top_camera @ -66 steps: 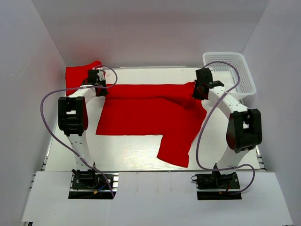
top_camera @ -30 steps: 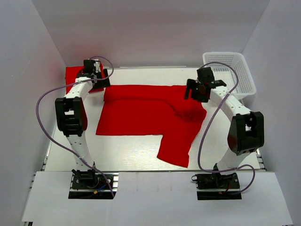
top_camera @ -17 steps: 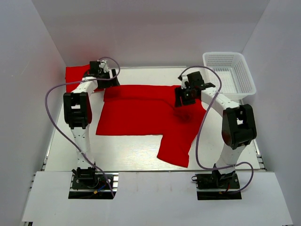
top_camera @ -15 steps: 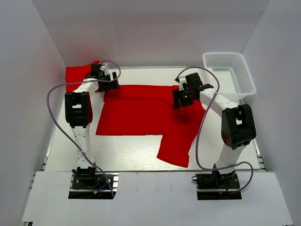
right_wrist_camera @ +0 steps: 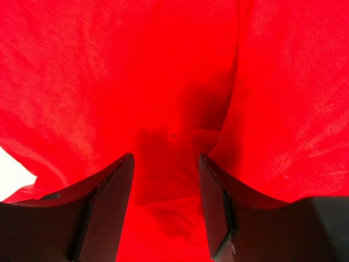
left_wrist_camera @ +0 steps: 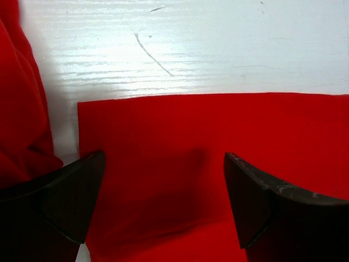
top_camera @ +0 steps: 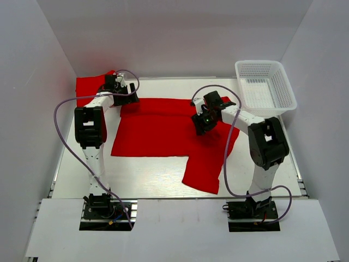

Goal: Fold and stack the t-shirts
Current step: Fold the flattened tshirt in 1/3 of the way, then grap the side of the flattened tshirt closest away from the robot with both arms

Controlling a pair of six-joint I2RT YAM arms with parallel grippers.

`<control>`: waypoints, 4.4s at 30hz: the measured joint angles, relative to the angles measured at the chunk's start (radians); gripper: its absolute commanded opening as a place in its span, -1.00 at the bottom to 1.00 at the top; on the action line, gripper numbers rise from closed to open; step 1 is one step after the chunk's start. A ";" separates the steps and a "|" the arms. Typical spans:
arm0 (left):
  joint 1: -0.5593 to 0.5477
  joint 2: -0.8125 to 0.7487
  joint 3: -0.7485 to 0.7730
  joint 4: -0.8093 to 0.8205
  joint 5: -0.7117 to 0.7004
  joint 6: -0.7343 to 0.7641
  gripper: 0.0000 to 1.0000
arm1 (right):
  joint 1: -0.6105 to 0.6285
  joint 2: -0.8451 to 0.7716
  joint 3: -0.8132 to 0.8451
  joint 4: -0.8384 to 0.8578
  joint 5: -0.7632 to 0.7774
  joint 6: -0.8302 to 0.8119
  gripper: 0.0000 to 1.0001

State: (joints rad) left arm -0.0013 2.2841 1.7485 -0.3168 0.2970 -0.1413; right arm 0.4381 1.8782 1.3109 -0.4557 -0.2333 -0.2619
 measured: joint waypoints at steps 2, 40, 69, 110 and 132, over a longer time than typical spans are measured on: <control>0.000 -0.003 -0.001 -0.008 0.000 -0.002 1.00 | 0.000 0.017 0.002 -0.003 0.012 -0.010 0.10; 0.004 -0.451 -0.315 -0.127 -0.054 -0.016 1.00 | -0.060 -0.171 -0.049 0.030 -0.117 0.128 -1.00; 0.004 -0.723 -0.669 -0.233 -0.206 -0.229 1.00 | -0.084 -0.322 -0.174 0.017 0.011 0.338 0.81; 0.035 -0.908 -1.133 -0.003 -0.412 -0.509 -1.00 | 0.013 -0.819 -0.545 -0.201 0.113 0.518 0.81; 0.035 -0.868 -1.093 -0.011 -0.382 -0.477 -1.00 | 0.694 -0.540 -0.531 -0.161 0.423 0.409 0.73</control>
State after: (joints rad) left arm 0.0338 1.4162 0.6559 -0.3279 -0.0853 -0.6182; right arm 1.1320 1.3384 0.7803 -0.6163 0.1898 0.1474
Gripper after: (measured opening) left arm 0.023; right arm 0.867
